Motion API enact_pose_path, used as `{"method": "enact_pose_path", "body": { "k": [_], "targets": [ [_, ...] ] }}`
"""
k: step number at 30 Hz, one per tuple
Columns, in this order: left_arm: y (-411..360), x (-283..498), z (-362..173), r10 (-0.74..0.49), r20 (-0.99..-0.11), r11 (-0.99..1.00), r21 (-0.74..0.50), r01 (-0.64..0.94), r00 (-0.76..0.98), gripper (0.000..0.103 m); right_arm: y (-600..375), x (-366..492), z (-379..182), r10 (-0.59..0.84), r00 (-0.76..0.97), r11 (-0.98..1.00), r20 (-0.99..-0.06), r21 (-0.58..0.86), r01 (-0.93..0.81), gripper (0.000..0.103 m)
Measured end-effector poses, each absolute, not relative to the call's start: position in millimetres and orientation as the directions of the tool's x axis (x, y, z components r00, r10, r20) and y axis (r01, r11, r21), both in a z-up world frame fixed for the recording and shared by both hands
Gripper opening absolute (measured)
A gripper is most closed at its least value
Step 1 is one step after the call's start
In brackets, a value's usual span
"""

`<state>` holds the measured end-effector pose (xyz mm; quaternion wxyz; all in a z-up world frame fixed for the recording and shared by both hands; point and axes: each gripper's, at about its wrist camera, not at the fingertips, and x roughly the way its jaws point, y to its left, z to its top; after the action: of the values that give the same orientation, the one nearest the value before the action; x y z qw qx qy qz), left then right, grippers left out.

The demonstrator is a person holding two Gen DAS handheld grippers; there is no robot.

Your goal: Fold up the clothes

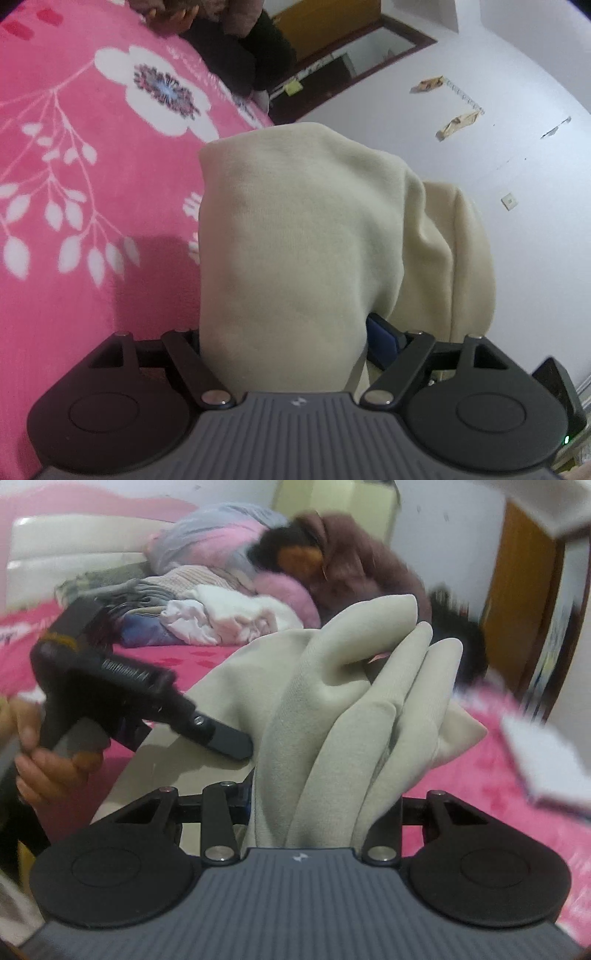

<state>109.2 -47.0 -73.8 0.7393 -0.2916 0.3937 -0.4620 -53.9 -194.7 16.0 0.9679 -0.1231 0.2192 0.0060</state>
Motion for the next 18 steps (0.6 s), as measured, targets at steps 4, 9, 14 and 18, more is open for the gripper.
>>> {"method": "enact_pose_path", "body": {
  "k": [4,9,14,18],
  "targets": [
    [-49,101,-64,-0.901,-0.323,0.426,-0.782,0.456,0.289,0.080,-190,-64,18,-0.044,0.926,0.956,-0.375,-0.284,-0.070,0.040],
    [-62,94,-51,-0.894,-0.343,0.445,-0.762,0.471,0.288,0.080,-204,-78,23,-0.005,0.936,0.973,-0.351,-0.219,-0.078,0.039],
    [-97,102,-29,-0.915,-0.319,0.403,-0.757,0.514,0.246,0.080,-238,-88,35,0.020,0.948,0.989,-0.319,-0.135,-0.066,0.039],
    [-148,130,-10,-0.937,-0.298,0.348,-0.766,0.541,0.181,0.080,-287,-87,50,0.006,0.955,0.994,-0.297,-0.099,-0.037,0.039]
  ]
}}
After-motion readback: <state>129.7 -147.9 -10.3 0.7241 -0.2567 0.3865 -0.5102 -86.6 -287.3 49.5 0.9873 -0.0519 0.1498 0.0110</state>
